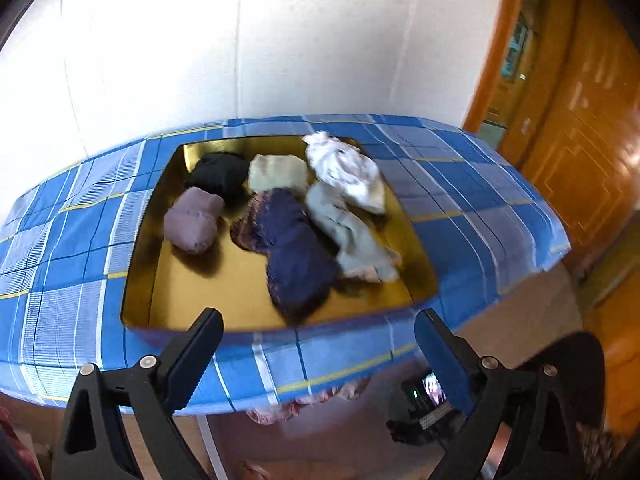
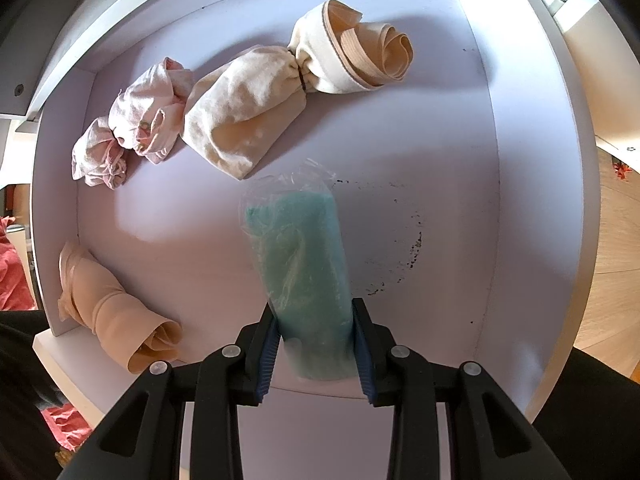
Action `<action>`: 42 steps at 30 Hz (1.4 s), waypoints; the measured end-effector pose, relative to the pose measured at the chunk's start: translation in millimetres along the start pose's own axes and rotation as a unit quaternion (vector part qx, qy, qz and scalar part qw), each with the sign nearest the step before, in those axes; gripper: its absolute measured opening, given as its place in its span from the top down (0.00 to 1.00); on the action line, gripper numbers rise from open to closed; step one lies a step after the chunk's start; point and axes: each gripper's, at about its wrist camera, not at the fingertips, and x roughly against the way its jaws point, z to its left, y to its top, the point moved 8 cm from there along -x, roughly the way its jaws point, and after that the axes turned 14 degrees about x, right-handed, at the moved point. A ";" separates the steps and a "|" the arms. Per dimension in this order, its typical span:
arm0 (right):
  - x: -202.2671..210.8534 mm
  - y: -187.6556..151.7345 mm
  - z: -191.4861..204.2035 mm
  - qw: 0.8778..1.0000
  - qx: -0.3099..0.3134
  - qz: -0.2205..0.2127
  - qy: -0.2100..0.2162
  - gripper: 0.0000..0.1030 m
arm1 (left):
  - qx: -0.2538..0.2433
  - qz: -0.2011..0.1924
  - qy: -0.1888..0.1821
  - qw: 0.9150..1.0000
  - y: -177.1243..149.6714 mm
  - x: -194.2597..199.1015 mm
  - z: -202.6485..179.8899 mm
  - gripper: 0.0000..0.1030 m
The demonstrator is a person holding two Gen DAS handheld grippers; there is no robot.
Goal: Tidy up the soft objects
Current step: 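Move the left tool back down over the drawer of clothes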
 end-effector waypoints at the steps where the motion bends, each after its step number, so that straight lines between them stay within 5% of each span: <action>1: 0.1 -0.2 0.0 1.000 0.000 0.000 -0.001 0.67 | -0.006 0.000 -0.003 1.000 -5.8 2.7 -1.4 0.06; 8: 0.9 -0.5 2.8 1.000 -0.001 -0.002 -0.007 0.67 | -0.044 0.050 -0.007 0.998 -66.6 -3.7 -5.0 0.03; 12: -0.3 0.2 5.5 1.000 -0.002 0.000 -0.009 0.67 | -0.057 0.127 0.022 0.990 -113.7 -38.2 4.9 0.02; 16: -2.5 0.1 7.9 1.000 -0.003 0.000 -0.011 0.67 | -0.089 0.221 0.070 0.969 -165.2 -80.7 19.7 0.02; 20: -3.7 -0.3 7.7 1.000 -0.004 0.001 -0.010 0.67 | -0.133 0.310 0.116 0.934 -213.3 -119.1 39.6 0.02; 26: -6.4 0.4 10.1 1.000 -0.004 0.000 -0.010 0.67 | -0.163 0.381 0.186 0.891 -251.2 -158.1 75.4 0.02; 31: -8.0 -0.6 9.3 1.000 -0.005 0.000 -0.006 0.67 | -0.141 0.453 0.191 0.859 -280.8 -176.0 95.0 0.02; 40: -6.7 -0.4 5.8 1.000 -0.003 -0.001 0.001 0.67 | -0.149 0.485 0.208 0.836 -319.2 -194.4 115.8 0.01; 42: -6.5 -0.1 6.1 1.000 -0.002 -0.001 0.001 0.67 | -0.146 0.477 0.207 0.842 -321.7 -197.6 117.9 0.01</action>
